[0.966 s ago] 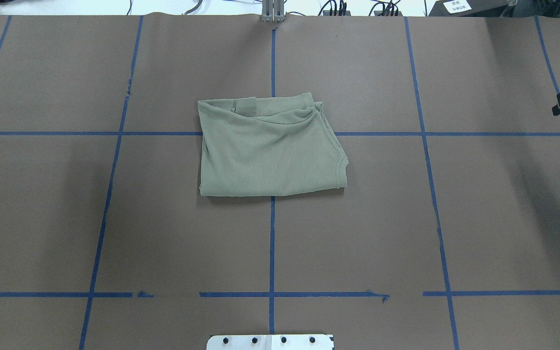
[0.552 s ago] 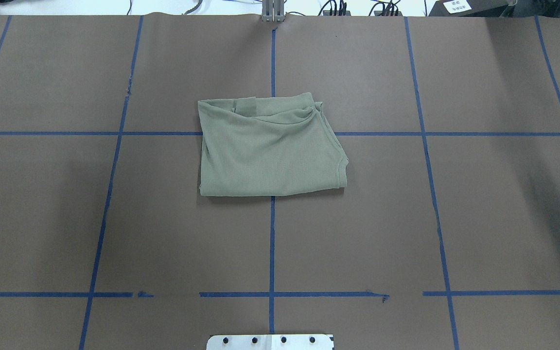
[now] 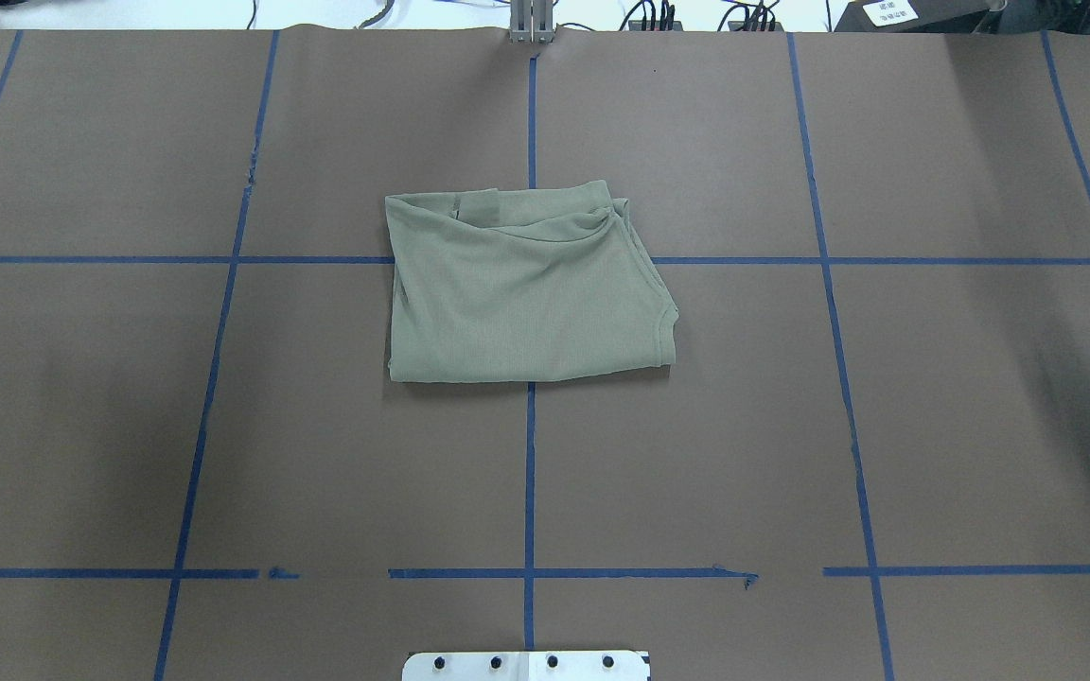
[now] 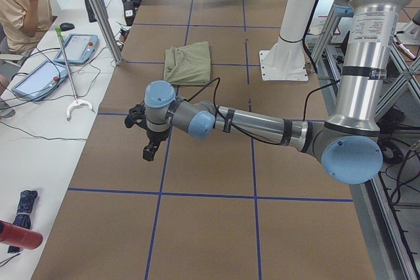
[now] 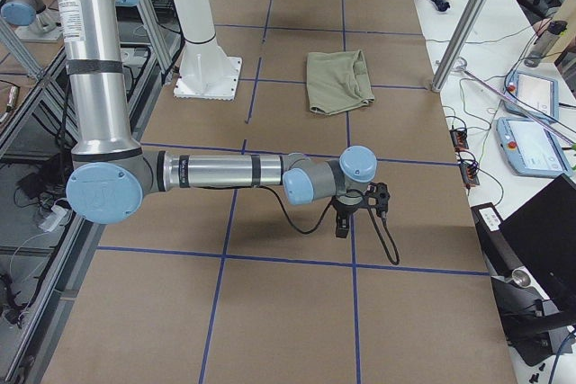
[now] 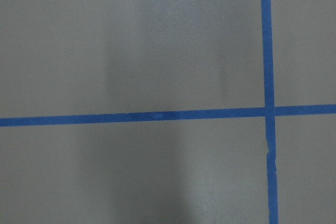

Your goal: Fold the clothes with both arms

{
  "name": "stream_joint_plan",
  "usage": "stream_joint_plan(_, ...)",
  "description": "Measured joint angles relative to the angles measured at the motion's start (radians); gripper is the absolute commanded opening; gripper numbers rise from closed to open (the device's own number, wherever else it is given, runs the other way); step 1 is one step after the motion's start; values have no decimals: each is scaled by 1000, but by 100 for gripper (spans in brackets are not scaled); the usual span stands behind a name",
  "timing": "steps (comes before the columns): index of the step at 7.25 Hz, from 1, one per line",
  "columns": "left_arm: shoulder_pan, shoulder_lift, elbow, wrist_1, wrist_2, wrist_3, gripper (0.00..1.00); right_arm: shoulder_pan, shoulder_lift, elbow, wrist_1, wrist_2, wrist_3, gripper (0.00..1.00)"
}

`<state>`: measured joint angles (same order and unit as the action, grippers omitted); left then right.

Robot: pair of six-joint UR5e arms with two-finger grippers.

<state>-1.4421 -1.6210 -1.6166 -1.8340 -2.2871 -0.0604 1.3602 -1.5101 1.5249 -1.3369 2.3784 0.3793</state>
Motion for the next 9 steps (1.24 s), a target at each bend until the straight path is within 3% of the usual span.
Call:
stream_joint_plan(4,-111,-12,61,61,-82,-1,100,34,-24,43,-14,-15,-56,100)
stream_joint_plan(6,-121,-40,62,118,-90,-2,100,59,-35,50,-71,-18,-148,100)
stream_joint_plan(9,-121,-7,54,106,-87,-2,100,79,-38,60,-92,-36,-179,100)
